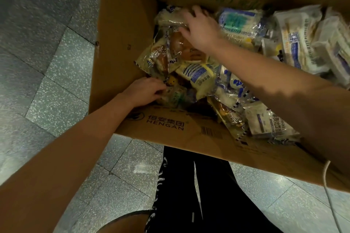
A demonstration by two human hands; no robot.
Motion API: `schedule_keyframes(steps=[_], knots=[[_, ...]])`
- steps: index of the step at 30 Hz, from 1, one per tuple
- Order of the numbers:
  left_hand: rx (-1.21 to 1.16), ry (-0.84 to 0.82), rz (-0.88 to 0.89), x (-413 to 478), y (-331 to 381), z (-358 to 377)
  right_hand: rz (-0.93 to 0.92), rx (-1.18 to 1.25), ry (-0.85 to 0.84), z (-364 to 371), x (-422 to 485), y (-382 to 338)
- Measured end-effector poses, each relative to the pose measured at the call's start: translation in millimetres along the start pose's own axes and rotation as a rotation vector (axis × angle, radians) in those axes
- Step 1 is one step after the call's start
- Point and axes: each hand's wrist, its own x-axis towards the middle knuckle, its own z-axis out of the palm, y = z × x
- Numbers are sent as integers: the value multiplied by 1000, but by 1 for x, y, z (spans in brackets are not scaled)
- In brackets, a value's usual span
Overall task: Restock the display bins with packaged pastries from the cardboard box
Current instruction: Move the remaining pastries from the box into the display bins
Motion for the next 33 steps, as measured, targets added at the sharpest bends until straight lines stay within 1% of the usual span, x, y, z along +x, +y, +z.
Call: schedule_keyframes(steps=[4, 7, 10, 13, 17, 19, 22, 23, 25, 28, 33], knots=[[-57, 9, -26, -6, 2, -9, 67, 24, 85, 2, -1, -3], [-98, 20, -62, -13, 1, -18, 65, 131, 145, 6, -8, -1], [-192, 100, -97, -24, -1, -28, 46, 182, 127, 5, -15, 3], [-345, 169, -109, -31, 3, -42, 56, 156, 127, 3, -13, 6], [-482, 255, -155, -32, 6, -55, 90, 139, 170, 2, -8, 5], [-531, 321, -169, -34, 7, -60, 63, 138, 217, -1, -12, 3], [-521, 389, -163, -37, 8, -68, -28, 152, 339, -6, -29, 2], [-518, 415, -150, -39, 7, -71, -52, 169, 354, -7, -37, 3], [-519, 484, -137, -43, 7, -76, -79, 195, 307, -9, -54, 8], [-549, 569, -180, -48, 13, -83, -93, 198, 197, -7, -82, 23], [-399, 620, -284, -52, 21, -76, 32, 370, 220, -9, -94, 25]])
